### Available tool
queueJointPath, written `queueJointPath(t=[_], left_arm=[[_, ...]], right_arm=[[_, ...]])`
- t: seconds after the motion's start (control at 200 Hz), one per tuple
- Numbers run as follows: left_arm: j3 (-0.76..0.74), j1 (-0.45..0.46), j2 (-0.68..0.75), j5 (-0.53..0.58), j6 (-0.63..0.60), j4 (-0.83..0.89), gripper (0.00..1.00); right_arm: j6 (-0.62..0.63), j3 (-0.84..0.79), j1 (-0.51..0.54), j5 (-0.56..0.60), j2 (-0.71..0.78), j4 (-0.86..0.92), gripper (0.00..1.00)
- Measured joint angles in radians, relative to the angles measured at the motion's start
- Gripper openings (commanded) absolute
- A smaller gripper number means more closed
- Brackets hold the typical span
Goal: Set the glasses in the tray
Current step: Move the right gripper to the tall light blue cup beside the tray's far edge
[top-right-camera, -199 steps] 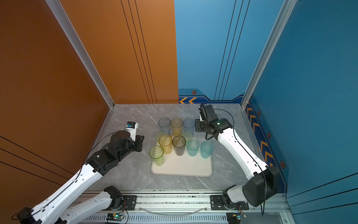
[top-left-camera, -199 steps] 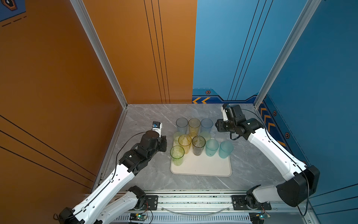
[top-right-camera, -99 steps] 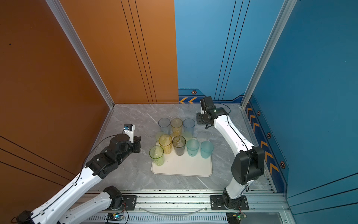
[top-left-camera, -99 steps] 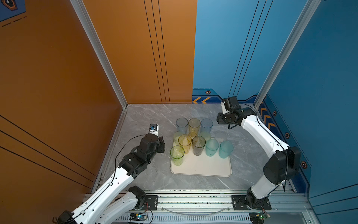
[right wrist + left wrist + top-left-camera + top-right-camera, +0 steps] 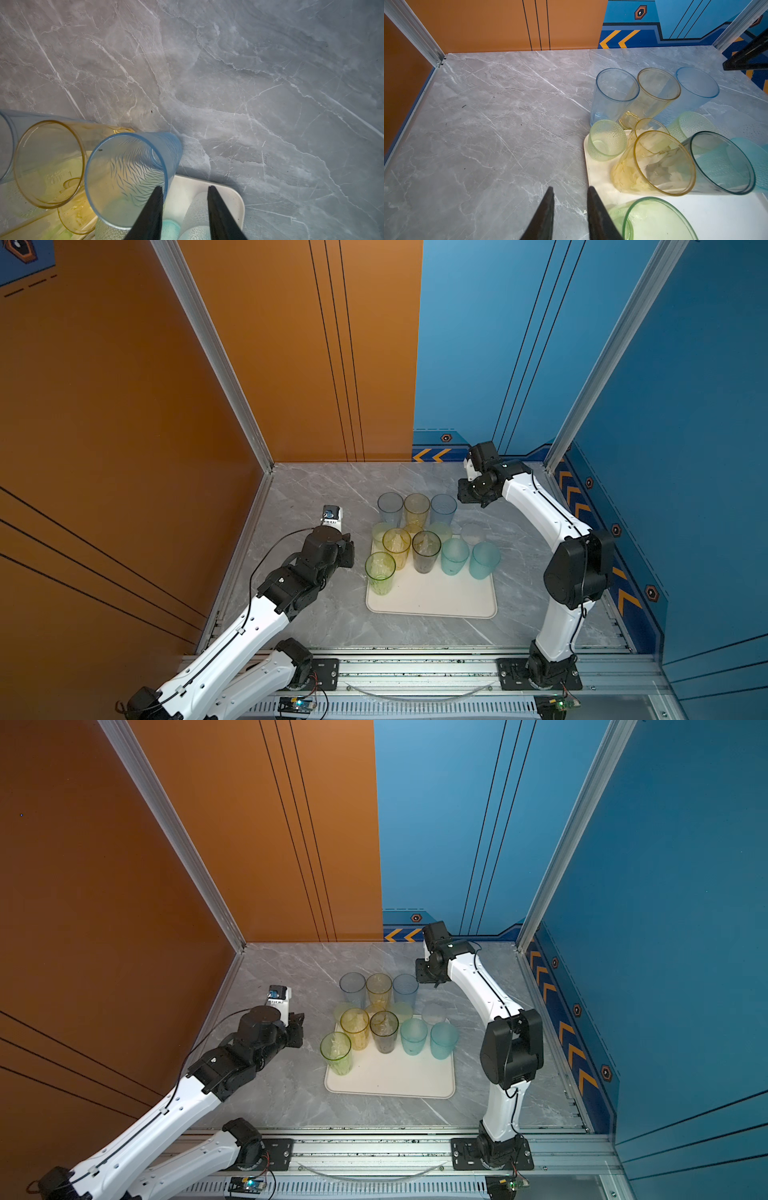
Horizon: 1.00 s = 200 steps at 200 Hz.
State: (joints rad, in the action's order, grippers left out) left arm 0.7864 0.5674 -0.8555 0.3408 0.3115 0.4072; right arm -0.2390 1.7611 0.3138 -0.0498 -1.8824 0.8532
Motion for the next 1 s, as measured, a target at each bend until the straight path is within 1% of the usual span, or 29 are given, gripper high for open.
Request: queueJointPath(t=[0.205,0.551,0.751,1.001], left_arm=[[-0.001,-0.010,0.001,0.000,0.000,0.000,0.29],[-0.014,-0.024,0.000,-0.005,0.000,-0.008,0.30],[-0.016,-0.034,0.001,-0.008,0.000,-0.011,0.30],[-0.022,-0.046,0.001,-0.019,0.000,-0.016,0.30]], right_arm=[[0.007,0.002,0.010,0.000,-0.020,0.013,0.34],[0.007,0.065,0.031,0.000,-0.061,0.030,0.30],[0.007,0.072,0.034,0.000,-0.093,0.031,0.29],[0.008,0.105,0.038,0.003,-0.112,0.039,0.22]])
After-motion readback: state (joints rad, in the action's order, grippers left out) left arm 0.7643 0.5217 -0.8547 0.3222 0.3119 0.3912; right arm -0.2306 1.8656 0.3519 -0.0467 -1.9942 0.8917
